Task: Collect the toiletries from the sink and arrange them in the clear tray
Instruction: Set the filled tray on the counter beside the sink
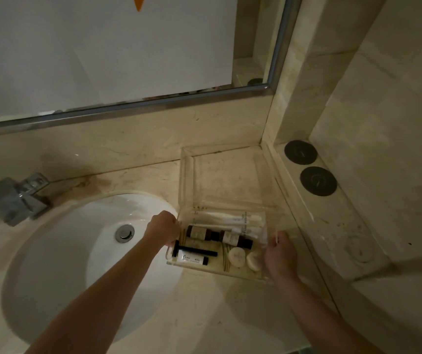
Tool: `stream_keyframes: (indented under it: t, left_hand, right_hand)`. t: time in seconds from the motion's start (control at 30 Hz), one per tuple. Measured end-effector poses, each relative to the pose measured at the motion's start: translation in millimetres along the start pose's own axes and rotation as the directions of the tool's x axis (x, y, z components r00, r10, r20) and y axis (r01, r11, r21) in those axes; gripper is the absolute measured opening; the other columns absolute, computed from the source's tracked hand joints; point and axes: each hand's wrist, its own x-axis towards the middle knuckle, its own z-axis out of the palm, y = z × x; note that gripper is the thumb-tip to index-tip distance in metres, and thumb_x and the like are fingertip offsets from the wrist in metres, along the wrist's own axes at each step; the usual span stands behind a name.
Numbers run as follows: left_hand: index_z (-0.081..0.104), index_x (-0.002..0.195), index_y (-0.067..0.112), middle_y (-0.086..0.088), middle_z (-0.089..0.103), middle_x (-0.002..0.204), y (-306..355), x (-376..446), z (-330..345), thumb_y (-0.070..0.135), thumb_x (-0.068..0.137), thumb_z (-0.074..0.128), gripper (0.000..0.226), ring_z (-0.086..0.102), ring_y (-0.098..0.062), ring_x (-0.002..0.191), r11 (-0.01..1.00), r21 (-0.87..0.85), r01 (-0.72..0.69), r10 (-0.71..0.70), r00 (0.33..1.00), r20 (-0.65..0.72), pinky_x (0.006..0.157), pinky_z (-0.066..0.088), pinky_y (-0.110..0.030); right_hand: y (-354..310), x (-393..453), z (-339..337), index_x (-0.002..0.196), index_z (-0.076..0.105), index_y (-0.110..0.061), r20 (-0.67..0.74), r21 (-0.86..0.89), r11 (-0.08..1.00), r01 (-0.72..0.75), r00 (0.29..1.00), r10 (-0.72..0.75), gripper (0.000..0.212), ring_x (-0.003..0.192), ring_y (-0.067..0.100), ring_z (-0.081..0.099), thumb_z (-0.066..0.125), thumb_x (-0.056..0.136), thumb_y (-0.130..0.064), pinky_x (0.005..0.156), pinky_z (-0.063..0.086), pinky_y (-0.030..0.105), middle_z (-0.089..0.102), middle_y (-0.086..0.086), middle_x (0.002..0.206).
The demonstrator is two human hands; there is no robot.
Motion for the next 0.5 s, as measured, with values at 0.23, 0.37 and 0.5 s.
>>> stream_keyframes:
  t: [0.23, 0.37, 0.5]
  left_hand:
    - [0.069, 0.081, -0.004, -0.019, 0.074, 0.079, -25, 1, -13, 0.007, 0.088, 0.052, 0.021, 0.073, -0.029, 0.073, 0.998, -0.029, 0.047, -0.048, 0.998, -0.033, 0.074, 0.061, -0.04]
    - [0.067, 0.076, -0.004, -0.019, 0.073, 0.074, -23, 1, -9, 0.006, 0.087, 0.051, 0.021, 0.073, -0.029, 0.07, 0.997, -0.068, 0.044, -0.048, 0.997, -0.055, 0.074, 0.061, -0.042]
    - [0.057, 0.063, 0.008, -0.012, 0.065, 0.066, -17, 5, -10, 0.013, 0.089, 0.05, 0.027, 0.07, -0.03, 0.07, 0.997, -0.075, 0.018, -0.026, 0.994, -0.106, 0.076, 0.059, -0.039]
  right_hand:
    - [-17, -6, 11, 0.094, 0.06, -0.009, 0.057, 0.016, 0.998, 0.061, 0.996, -0.062, 0.019, 0.085, 0.029, 0.06, 0.046, 0.098, -0.021, 0.069, 0.044, 0.034, 0.064, 0.012, 0.091]
    - [-21, 0, 8, 0.094, 0.064, -0.009, 0.029, 0.022, 0.997, 0.071, 0.997, -0.072, 0.022, 0.082, 0.027, 0.061, 0.047, 0.098, -0.021, 0.07, 0.047, 0.035, 0.066, 0.012, 0.089]
    - [-28, 8, 10, 0.096, 0.066, -0.007, 0.022, 0.026, 0.999, 0.045, 0.999, -0.046, 0.024, 0.086, 0.03, 0.061, 0.047, 0.097, -0.022, 0.073, 0.047, 0.036, 0.066, 0.014, 0.093]
